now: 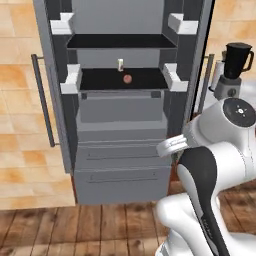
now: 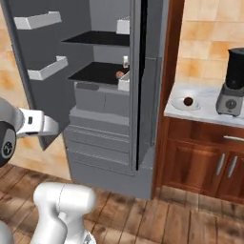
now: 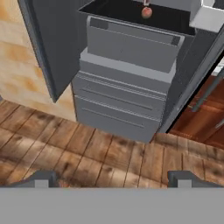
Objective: Pick the peach and orange from the fridge and place them on the plate next to the blender to make a fruit smoothie.
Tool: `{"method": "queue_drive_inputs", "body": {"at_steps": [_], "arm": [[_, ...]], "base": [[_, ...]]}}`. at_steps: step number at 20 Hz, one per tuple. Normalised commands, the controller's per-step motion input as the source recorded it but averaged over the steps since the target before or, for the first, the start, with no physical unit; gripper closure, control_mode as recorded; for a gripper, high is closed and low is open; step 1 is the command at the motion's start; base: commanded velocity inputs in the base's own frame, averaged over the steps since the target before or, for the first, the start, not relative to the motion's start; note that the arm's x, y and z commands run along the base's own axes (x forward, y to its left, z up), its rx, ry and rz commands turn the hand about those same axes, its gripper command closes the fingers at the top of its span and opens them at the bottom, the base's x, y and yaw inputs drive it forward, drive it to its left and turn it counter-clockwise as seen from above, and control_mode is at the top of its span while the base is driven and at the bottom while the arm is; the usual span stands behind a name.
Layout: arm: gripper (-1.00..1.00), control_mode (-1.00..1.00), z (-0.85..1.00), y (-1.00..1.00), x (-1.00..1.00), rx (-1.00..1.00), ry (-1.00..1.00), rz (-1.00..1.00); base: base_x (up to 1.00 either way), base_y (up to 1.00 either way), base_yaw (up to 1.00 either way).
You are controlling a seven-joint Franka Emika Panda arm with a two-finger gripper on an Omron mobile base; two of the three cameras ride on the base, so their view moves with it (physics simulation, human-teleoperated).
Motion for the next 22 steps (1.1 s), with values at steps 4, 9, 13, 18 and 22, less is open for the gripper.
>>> {"method": "queue_drive_inputs", "body": {"at_steps": [4, 9, 13, 18, 22], "arm": [[-1.0, 1.0, 0.0, 0.0, 0.0, 0.0, 0.0, 0.0], [-1.0, 1.0, 0.0, 0.0, 0.0, 0.0, 0.0, 0.0], [-1.0, 1.0, 0.0, 0.0, 0.0, 0.0, 0.0, 0.0], [-1.0, 1.0, 0.0, 0.0, 0.0, 0.0, 0.0, 0.0], [-1.0, 1.0, 0.0, 0.0, 0.0, 0.0, 0.0, 0.0]], "base": [[0.28, 0.82, -0.49], [0.41, 0.31, -0.51], [0.0, -0.01, -0.06], [0.41, 0.13, -0.07], [0.61, 0.2, -0.05]]}}
